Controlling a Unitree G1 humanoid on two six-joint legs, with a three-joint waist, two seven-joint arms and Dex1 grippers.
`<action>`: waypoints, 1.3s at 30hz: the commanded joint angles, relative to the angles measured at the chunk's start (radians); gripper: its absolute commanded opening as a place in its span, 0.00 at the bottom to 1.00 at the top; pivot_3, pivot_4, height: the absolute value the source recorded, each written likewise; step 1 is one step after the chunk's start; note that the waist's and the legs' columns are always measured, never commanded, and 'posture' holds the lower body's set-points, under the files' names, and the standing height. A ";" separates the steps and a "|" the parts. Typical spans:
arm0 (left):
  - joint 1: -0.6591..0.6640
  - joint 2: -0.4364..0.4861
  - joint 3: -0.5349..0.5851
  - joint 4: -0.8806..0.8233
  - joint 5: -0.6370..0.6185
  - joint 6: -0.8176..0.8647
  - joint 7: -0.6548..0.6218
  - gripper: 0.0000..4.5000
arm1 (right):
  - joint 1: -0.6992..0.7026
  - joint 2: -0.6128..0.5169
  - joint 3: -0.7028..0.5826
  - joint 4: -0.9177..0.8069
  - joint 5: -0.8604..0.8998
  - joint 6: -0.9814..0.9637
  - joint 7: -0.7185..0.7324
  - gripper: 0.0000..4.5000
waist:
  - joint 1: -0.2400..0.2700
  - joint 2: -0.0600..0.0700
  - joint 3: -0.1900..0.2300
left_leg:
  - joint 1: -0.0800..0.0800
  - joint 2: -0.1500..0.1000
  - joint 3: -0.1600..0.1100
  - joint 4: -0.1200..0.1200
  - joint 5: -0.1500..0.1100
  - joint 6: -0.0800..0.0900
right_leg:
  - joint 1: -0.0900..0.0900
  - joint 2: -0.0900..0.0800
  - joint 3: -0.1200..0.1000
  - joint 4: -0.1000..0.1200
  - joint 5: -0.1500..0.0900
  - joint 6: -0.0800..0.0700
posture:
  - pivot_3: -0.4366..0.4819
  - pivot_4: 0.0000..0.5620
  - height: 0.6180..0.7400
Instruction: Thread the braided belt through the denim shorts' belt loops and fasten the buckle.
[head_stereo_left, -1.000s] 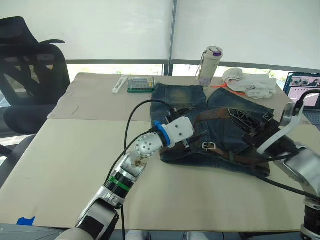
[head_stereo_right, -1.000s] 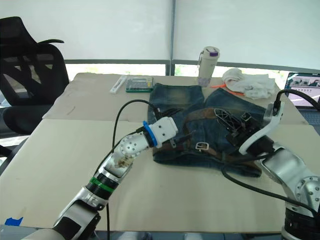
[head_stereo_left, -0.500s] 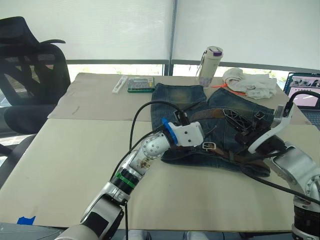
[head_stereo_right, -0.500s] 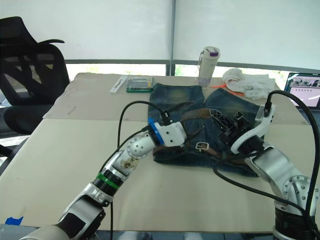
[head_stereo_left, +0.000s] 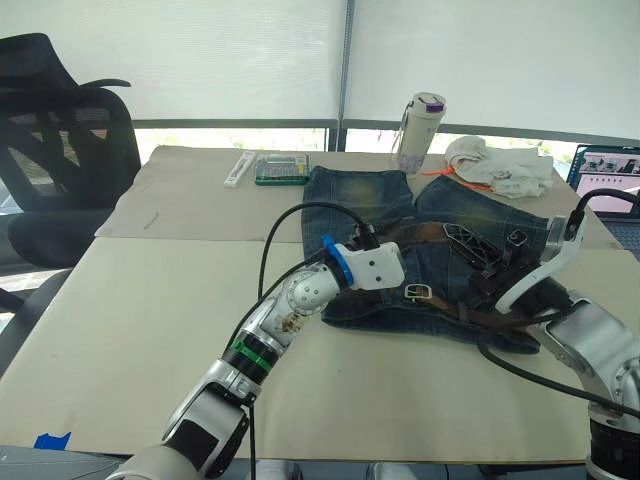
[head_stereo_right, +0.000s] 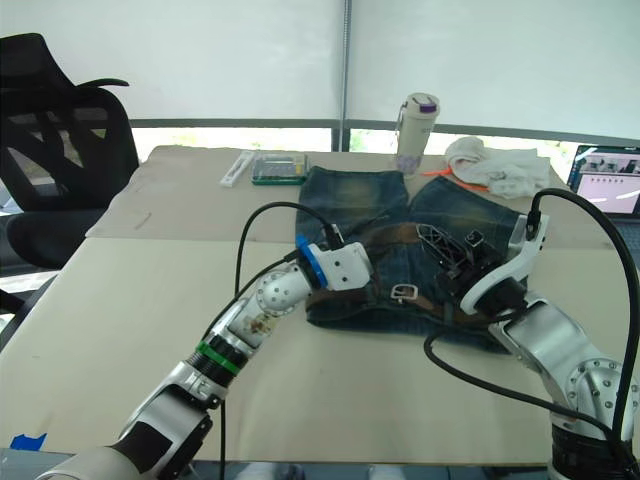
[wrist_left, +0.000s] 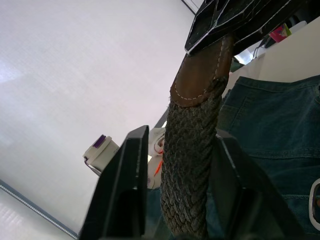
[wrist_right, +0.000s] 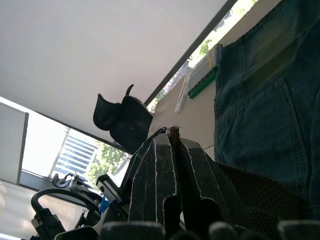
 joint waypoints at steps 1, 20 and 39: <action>-0.017 -0.004 0.013 -0.026 -0.002 -0.026 0.010 0.07 | 0.000 -0.005 -0.004 -0.033 0.008 -0.021 0.010 0.00 | 0.000 0.000 0.000 | 0.000 0.000 0.000 0.000 0.000 0.000 | 0.000 0.000 0.000 0.000 0.000 0.000 | 0.48 0.27 0.97; 0.071 0.116 0.014 0.031 0.077 0.092 -0.014 0.00 | 0.089 -0.399 0.424 0.004 -1.268 -0.166 0.499 0.77 | -0.004 0.000 0.000 | 0.001 -0.001 0.001 0.002 0.000 0.000 | 0.000 0.001 0.000 0.001 0.000 0.001 | 0.48 0.27 0.97; 0.078 0.133 -0.009 0.052 0.107 0.088 -0.040 0.00 | 0.053 -0.197 0.434 0.137 -1.694 -0.139 0.673 0.77 | 0.001 0.000 0.000 | 0.000 -0.003 0.000 0.005 0.005 -0.008 | 0.001 0.000 0.000 0.002 0.000 0.002 | 0.48 0.27 0.97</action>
